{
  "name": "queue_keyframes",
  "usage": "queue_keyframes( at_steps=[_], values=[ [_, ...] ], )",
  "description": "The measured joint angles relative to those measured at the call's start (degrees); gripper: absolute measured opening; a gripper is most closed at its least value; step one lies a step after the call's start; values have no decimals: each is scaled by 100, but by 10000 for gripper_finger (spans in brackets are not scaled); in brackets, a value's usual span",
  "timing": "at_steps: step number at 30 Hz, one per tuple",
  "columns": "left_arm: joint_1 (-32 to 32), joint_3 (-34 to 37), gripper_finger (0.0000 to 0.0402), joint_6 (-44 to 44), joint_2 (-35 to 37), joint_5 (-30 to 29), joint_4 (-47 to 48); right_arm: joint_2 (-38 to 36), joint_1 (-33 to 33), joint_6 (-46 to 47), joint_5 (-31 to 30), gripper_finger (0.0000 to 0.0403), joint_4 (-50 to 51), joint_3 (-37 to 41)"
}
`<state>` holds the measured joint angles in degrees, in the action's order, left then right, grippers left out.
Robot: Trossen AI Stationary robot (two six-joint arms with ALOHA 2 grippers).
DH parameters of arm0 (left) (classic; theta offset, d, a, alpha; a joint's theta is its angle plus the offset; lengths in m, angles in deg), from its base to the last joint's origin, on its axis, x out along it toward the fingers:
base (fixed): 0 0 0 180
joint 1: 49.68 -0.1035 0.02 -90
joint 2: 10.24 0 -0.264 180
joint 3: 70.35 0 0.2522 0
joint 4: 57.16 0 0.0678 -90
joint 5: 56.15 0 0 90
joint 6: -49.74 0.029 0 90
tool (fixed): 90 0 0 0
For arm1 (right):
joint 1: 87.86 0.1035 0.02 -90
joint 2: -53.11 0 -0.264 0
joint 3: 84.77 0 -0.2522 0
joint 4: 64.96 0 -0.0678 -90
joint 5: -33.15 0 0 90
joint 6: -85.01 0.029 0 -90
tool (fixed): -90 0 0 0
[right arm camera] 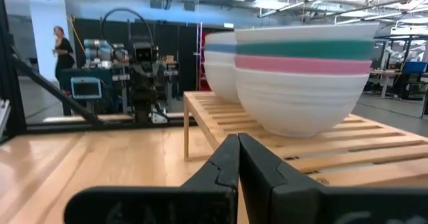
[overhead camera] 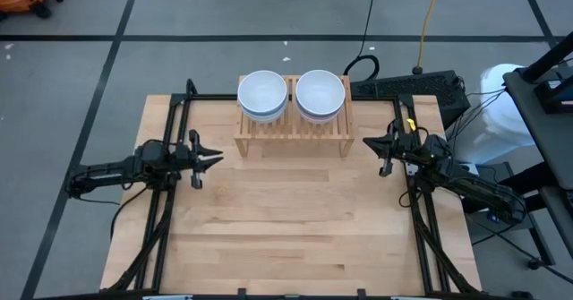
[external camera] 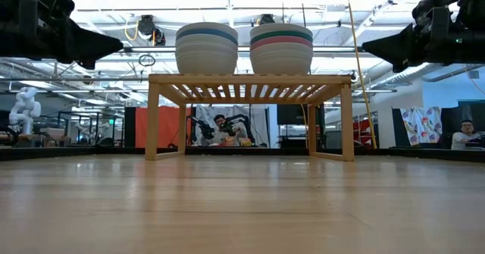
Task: Place and stack bowls onto a shelf
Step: Return to Home Position
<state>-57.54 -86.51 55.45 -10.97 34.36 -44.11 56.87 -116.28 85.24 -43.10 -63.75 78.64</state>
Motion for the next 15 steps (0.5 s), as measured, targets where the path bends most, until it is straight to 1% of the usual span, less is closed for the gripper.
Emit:
queue_keyframes(
  at_steps=[4,11,15],
  values=[
    [0,0,81,45,0,0,-3,85,0,-109,-1,0,196,0],
    [0,0,81,206,0,0,13,224,0,-108,-1,0,196,4],
    [0,0,81,173,0,0,68,233,0,97,-2,0,196,4]
  ],
)
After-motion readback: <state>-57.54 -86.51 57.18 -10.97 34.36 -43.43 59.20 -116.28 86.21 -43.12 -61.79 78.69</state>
